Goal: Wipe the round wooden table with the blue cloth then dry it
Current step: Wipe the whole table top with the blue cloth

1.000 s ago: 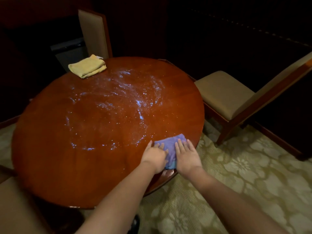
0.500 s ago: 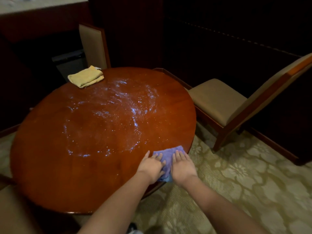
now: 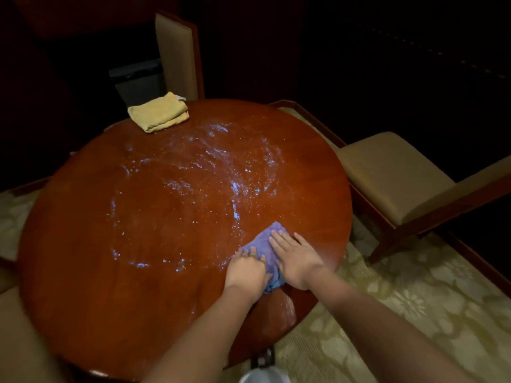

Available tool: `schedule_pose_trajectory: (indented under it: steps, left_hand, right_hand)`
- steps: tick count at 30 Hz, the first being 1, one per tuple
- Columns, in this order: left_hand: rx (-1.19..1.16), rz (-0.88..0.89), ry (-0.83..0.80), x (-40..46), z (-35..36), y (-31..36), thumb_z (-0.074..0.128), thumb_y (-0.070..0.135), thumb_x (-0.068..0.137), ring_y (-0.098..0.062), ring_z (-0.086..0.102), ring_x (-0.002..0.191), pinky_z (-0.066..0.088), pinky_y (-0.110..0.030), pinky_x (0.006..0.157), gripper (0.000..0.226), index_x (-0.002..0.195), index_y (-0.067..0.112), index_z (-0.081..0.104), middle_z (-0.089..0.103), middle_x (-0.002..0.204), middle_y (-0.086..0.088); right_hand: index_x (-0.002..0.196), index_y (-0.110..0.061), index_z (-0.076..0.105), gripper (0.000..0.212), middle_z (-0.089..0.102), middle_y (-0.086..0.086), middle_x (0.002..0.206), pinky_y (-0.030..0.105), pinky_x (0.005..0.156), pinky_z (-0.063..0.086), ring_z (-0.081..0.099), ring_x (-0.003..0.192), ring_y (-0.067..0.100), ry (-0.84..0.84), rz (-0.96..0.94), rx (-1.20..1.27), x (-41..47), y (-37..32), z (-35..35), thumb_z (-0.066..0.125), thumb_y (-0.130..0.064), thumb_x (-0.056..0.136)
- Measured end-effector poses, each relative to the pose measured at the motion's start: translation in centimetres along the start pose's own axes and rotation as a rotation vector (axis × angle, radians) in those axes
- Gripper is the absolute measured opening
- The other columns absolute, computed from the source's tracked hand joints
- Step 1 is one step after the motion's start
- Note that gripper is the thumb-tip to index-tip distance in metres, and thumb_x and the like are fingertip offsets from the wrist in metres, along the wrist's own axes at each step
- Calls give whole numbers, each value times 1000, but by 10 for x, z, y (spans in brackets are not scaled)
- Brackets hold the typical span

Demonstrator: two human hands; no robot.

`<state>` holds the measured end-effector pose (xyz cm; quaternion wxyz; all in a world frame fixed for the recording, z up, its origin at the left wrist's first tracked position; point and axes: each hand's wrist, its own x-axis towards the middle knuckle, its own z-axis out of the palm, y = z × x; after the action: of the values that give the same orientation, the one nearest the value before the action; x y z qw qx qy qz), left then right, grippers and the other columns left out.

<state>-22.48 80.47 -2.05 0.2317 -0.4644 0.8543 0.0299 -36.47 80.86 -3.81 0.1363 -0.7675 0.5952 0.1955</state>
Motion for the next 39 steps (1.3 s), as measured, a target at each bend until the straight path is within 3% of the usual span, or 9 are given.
schedule_pose_trajectory:
  steps: [3, 8, 13, 18, 24, 30, 33, 37, 39]
  left_hand:
    - [15, -6, -1, 15, -6, -5, 32, 33, 103, -29, 27, 140, 19, -38, 114, 51, 148, 10, 27, 23, 154, -19]
    - [54, 15, -25, 26, -15, -6, 38, 26, 102, -31, 33, 136, 26, -39, 110, 43, 142, 10, 41, 35, 150, -17]
    - [12, -72, -83, 21, -5, 2, 30, 32, 103, -29, 10, 146, 9, -40, 118, 54, 151, 8, 18, 12, 158, -17]
    - [-71, -167, -137, 10, -9, 29, 29, 29, 103, -30, 9, 147, 8, -39, 119, 55, 151, 8, 15, 8, 159, -16]
    - [-271, -238, -139, -16, -27, 81, 45, 26, 93, -24, 22, 144, 7, -36, 120, 60, 147, 10, 25, 26, 155, -12]
    - [-387, -319, -87, -27, -36, 124, 37, 27, 94, -23, 39, 132, 13, -33, 118, 48, 138, 10, 39, 45, 142, -11]
    - [-332, -336, -80, -22, -33, 131, 32, 29, 98, -22, 34, 136, 12, -35, 118, 45, 139, 11, 39, 40, 147, -9]
    - [-302, -332, -151, -12, -26, 126, 28, 28, 101, -17, 3, 148, -1, -42, 120, 57, 153, 16, 8, 4, 160, -2]
    - [-320, -342, -172, -1, -26, 117, 27, 26, 101, -15, -4, 148, -4, -45, 118, 58, 154, 19, 1, -4, 160, 2]
  right_hand:
    - [153, -12, -9, 58, -16, 2, 159, 40, 118, -6, -12, 147, 16, -30, -38, -54, 20, 8, -12, 15, -32, 104]
    - [152, -12, -11, 61, -16, 3, 159, 41, 117, -9, -14, 147, 17, -20, -61, -98, 29, 15, -8, 0, -38, 98]
    - [152, -9, -8, 60, -15, 6, 160, 42, 117, -8, -12, 147, 19, -22, -90, -92, 22, 15, -8, 18, -33, 103]
    - [152, -7, -7, 60, -12, 9, 160, 43, 116, -10, -10, 148, 21, 3, -145, -114, -5, 26, 5, 18, -34, 104]
    - [151, -5, -9, 65, -11, 9, 160, 37, 117, -10, -10, 148, 20, 4, -245, -128, -53, 58, 26, 25, -30, 101]
    - [153, -7, -2, 63, -6, 8, 161, 37, 118, -7, -5, 148, 19, 29, -291, -101, -75, 84, 34, 25, -33, 102]
    - [153, -7, 3, 57, 0, 8, 161, 38, 118, -5, 0, 148, 20, 78, -287, -89, -73, 89, 35, 19, -32, 104]
    - [151, -3, -2, 58, -5, 13, 160, 36, 118, -5, -3, 148, 24, 84, -239, -127, -59, 87, 34, 14, -34, 105]
    - [150, -1, -7, 59, -9, 15, 159, 37, 118, -6, -7, 148, 26, 94, -238, -191, -44, 90, 32, 11, -34, 105]
